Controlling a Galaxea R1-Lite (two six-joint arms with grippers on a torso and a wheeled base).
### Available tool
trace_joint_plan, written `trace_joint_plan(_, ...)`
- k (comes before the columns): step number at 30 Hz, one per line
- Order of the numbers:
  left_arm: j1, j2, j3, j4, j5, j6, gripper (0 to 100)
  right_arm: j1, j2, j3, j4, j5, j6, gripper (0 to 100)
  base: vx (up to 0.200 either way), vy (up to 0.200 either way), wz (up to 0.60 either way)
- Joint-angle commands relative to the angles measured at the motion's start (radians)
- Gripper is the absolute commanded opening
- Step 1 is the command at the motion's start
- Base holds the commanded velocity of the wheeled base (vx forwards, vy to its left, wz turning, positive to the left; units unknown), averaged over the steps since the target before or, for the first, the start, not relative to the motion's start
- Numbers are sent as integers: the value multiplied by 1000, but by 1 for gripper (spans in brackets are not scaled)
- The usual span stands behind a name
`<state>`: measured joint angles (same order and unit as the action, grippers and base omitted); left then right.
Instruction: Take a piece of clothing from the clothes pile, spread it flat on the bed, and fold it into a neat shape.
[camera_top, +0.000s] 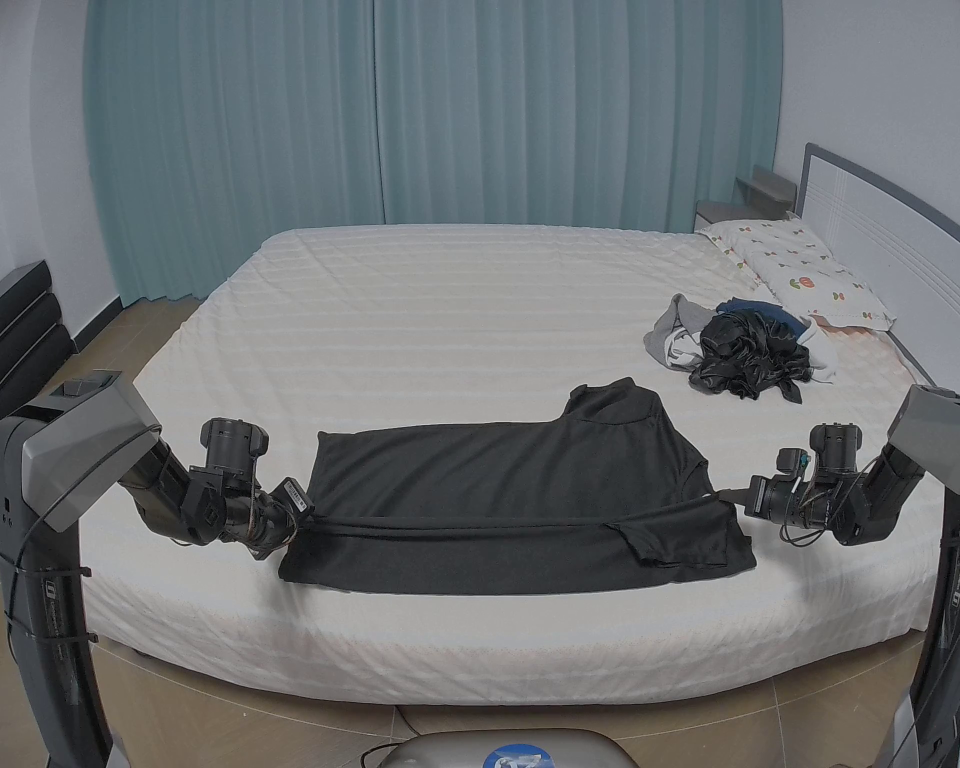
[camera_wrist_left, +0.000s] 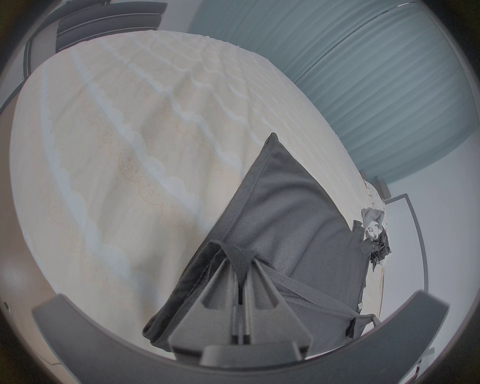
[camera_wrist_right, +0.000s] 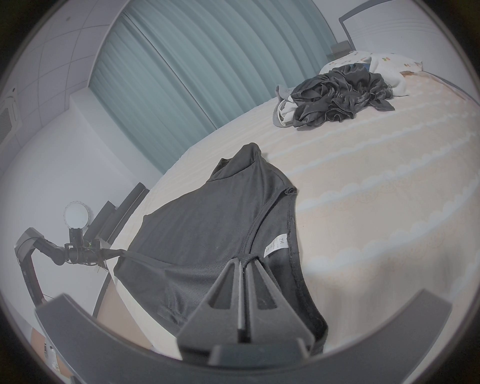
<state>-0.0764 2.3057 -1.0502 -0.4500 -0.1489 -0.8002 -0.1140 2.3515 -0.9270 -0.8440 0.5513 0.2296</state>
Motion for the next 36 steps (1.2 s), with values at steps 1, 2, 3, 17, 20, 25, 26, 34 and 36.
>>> trace_joint_plan(1, 0, 17, -8, -1, 2, -11, 0, 4, 31, -4, -12, -4, 4, 0, 0, 0, 0)
trace_joint_plan(2, 0, 18, -10, -1, 2, -16, 0, 4, 34, -4, -13, -4, 4, 0, 0, 0, 0)
trace_joint_plan(3, 0, 18, -11, -1, 2, -17, 0, 4, 35, -4, -13, -4, 4, 0, 0, 0, 0)
trace_joint_plan(17, 1, 14, -11, 1, 20, -56, 100, -4, 12, 16, -17, -2, 8, 100, 0, 0, 0)
trace_joint_plan(20, 9, 6, -5, 1, 25, -82, 100, -10, -21, 39, -17, -1, 14, 100, 0, 0, 0)
trace_joint_plan(25, 43, -68, 52, -1, 19, -88, 100, -15, -146, 114, -17, -21, 148, 100, 0, 0, 0)
trace_joint_plan(26, 50, -89, 82, -7, 11, -88, 100, -15, -175, 139, -17, -39, 177, 100, 0, 0, 0)
trace_joint_plan(34, 93, -197, 148, -65, -4, -263, 100, -15, -342, 312, -17, -142, 389, 100, 0, 0, 0)
trace_joint_plan(36, 95, -203, 164, -76, -12, -287, 100, -12, -365, 341, -15, -132, 438, 100, 0, 0, 0)
